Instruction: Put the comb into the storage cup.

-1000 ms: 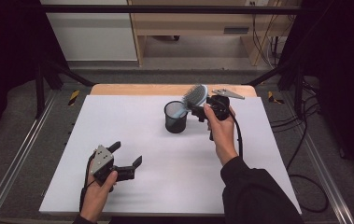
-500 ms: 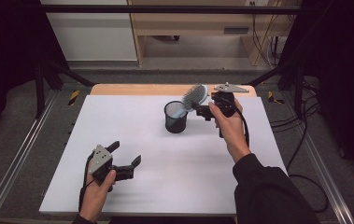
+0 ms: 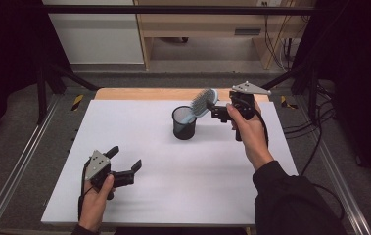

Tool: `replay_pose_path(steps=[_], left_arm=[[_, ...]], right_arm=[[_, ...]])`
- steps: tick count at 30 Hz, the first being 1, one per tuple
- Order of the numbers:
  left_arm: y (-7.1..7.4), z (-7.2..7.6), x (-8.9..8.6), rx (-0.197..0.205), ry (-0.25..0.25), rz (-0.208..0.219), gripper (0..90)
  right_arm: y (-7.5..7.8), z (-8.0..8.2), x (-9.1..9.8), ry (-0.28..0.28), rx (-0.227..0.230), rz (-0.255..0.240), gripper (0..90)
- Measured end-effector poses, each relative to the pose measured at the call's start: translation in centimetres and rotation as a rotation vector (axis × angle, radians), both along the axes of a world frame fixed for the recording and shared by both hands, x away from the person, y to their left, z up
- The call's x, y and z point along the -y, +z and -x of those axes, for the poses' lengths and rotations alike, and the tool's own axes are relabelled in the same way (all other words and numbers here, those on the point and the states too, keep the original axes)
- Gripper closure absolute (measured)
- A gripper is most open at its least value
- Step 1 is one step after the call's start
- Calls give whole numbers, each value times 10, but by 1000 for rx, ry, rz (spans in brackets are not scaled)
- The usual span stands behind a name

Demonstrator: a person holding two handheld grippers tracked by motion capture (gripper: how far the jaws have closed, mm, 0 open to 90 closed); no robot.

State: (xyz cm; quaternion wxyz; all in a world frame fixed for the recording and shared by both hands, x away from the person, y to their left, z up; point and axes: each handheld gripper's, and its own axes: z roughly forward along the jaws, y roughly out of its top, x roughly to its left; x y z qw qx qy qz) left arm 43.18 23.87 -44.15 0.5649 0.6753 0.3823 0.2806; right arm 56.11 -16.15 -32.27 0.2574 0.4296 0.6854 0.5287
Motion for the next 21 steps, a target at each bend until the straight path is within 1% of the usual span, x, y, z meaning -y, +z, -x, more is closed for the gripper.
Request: replay_pose_path(steps=[1, 2, 3, 6, 8, 9, 10, 13, 14, 16, 17, 21], left_arm=[[0, 0, -3, 0, 8, 7, 23], [1, -1, -7, 1, 19, 13, 23], [1, -1, -7, 1, 19, 13, 23], [2, -1, -15, 5, 41, 23, 23], [2, -1, -20, 5, 49, 35, 23], [2, -1, -22, 6, 52, 37, 23], [3, -1, -25, 12, 57, 41, 23], [4, 1, -33, 26, 62, 43, 23], [4, 1, -35, 29, 67, 46, 22], [4, 2, -41, 39, 71, 47, 22], [4, 3, -43, 41, 73, 55, 21], [4, 4, -52, 50, 78, 62, 20]], right_arm=[[3, 4, 2, -1, 19, -5, 50], [4, 5, 3, -1, 27, -6, 50], [4, 5, 3, -1, 27, -6, 50], [8, 10, 6, -2, 48, -14, 46], [12, 14, 11, 4, 70, -16, 53], [12, 14, 11, 4, 70, -16, 53], [14, 17, 14, 10, 85, -22, 58], [16, 19, 16, 13, 98, -28, 59], [19, 22, 20, 12, 120, -36, 59], [21, 24, 22, 12, 129, -42, 57], [22, 25, 23, 11, 136, -50, 54], [26, 31, 33, 6, 177, -53, 47]])
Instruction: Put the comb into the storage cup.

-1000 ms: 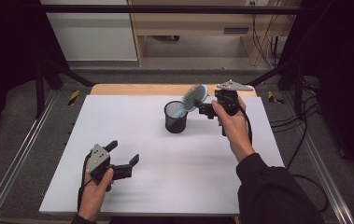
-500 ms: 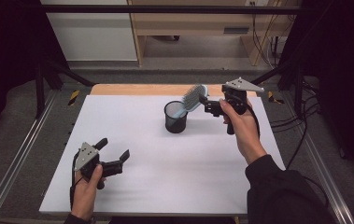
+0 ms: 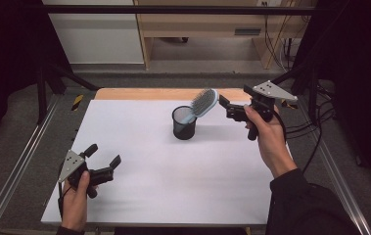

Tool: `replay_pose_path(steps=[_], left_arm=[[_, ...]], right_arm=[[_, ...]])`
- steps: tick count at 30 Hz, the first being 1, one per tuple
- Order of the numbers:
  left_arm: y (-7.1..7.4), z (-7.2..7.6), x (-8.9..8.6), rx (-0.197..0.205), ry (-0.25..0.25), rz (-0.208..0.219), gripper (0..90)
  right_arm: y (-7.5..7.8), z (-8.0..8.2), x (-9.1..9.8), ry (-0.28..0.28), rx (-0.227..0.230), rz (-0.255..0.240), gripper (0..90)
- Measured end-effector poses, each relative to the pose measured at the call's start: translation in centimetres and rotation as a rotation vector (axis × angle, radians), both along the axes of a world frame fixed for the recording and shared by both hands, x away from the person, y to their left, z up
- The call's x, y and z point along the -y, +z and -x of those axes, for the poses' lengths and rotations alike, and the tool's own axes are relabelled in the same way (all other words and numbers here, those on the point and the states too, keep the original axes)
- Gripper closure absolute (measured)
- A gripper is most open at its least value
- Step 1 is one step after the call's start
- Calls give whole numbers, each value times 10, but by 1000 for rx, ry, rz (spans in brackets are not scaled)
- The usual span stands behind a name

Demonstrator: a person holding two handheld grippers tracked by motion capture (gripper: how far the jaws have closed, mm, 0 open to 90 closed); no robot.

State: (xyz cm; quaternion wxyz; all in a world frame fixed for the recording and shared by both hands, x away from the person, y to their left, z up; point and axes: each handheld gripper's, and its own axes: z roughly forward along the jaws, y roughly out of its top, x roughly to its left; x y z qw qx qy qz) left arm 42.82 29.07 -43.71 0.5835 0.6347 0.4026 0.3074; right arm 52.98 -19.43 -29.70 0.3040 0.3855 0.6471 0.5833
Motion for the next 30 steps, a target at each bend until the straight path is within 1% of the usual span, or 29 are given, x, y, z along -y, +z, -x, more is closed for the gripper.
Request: replay_pose_path(steps=[2, 5, 8, 9, 11, 13, 15, 18, 21, 25, 30], left_arm=[[0, 1, -3, 3, 4, 6, 19], [-1, 4, -6, 12, 1, 7, 17], [0, 5, -10, 26, 6, 6, 14], [0, 6, -12, 30, 11, 12, 14], [0, 6, -15, 32, 21, 14, 14], [0, 6, -18, 32, 22, 14, 14], [1, 6, -19, 39, 27, 8, 15], [1, 8, -20, 43, 24, -18, 22], [1, 8, -22, 52, 20, -18, 28], [3, 10, -26, 67, 25, -25, 34], [3, 11, -30, 70, 32, -13, 31]], right_arm=[[0, 4, 5, -7, 19, -8, 43], [-4, 10, 13, -8, 21, -20, 41], [-6, 13, 17, -9, 19, -19, 41], [-8, 15, 19, -8, 23, -20, 41], [-10, 18, 22, -6, 22, -22, 42], [-12, 22, 26, -9, 31, -22, 42], [-13, 25, 29, -9, 34, -26, 42], [-14, 29, 33, -5, 46, -25, 42], [-16, 34, 36, -6, 54, -37, 41], [-19, 41, 43, -7, 53, -29, 30], [-23, 47, 47, -9, 60, -12, 26]])
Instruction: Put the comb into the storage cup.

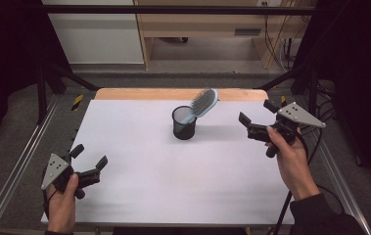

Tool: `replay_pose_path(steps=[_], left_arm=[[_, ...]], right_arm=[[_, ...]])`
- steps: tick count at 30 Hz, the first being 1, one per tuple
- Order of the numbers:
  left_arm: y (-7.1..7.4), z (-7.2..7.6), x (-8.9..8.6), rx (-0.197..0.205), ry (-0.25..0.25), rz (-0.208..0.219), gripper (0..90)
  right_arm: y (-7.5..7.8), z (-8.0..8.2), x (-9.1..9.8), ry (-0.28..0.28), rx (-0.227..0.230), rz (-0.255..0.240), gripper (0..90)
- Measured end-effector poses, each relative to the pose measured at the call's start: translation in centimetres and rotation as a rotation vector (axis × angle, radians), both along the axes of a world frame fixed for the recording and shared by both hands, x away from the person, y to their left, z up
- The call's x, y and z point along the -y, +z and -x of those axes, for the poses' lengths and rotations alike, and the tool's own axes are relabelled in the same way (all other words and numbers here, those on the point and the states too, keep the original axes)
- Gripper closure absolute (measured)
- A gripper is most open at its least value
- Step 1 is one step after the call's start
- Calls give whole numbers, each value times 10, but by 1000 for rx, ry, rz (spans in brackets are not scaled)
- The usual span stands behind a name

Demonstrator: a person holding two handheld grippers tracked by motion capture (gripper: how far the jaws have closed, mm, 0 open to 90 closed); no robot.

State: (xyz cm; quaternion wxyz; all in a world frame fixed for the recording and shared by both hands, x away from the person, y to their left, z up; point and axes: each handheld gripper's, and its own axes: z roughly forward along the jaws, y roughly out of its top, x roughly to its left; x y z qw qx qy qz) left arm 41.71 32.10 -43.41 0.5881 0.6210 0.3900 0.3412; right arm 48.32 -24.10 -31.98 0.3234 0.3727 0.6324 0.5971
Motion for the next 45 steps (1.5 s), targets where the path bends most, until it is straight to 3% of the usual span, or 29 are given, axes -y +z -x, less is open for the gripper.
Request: replay_pose_path(steps=[5, 14, 23, 33, 40, 45], left_arm=[[-1, 2, -5, 7, 12, 9, 29], [-2, 1, -2, 14, -26, 2, 28], [-2, 2, -3, 11, -28, 17, 21], [-2, 4, -7, 14, -29, 25, 21], [-1, 7, -9, 18, -47, 27, 17], [-2, 7, -7, 25, -52, 21, 15]], right_arm=[[-6, 6, 3, 5, 0, 5, 20], [-22, 13, 12, -12, -9, 18, 14], [-38, 24, 29, -13, -33, -3, 28], [-53, 36, 40, -36, -27, -37, 32], [-64, 45, 50, -52, -34, -39, 32], [-71, 51, 58, -79, -14, -30, 37]])
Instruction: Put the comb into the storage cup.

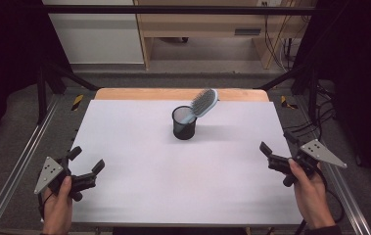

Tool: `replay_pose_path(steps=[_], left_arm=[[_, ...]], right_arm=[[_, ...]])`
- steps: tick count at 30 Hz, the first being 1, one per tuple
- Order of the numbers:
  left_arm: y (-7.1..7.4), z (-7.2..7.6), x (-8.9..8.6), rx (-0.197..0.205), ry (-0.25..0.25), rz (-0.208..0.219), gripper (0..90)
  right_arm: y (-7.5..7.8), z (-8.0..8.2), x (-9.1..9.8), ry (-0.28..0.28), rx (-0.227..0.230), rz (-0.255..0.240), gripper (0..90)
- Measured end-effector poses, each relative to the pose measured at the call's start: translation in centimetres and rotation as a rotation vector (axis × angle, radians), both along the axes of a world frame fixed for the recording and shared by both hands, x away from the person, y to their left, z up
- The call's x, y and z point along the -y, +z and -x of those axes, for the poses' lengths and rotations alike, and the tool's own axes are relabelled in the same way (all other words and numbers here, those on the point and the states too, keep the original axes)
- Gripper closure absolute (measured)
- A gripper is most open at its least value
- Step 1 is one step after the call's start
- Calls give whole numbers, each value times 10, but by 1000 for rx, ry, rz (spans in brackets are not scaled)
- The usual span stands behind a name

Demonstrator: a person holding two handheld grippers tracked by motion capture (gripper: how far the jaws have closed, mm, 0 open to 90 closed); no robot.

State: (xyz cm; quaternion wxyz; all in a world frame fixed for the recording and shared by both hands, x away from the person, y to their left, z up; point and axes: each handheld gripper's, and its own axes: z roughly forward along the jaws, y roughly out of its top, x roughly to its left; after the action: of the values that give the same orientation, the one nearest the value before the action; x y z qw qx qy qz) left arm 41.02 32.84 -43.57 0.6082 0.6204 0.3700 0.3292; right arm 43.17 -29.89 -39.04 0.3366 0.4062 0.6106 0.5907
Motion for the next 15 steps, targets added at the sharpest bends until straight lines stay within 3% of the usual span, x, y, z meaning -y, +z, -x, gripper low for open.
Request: replay_pose_path(steps=[15], left_arm=[[2, 0, -1, 8, 20, 24, 10]], right_arm=[[-21, 14, 14, -17, -15, -21, 40]])
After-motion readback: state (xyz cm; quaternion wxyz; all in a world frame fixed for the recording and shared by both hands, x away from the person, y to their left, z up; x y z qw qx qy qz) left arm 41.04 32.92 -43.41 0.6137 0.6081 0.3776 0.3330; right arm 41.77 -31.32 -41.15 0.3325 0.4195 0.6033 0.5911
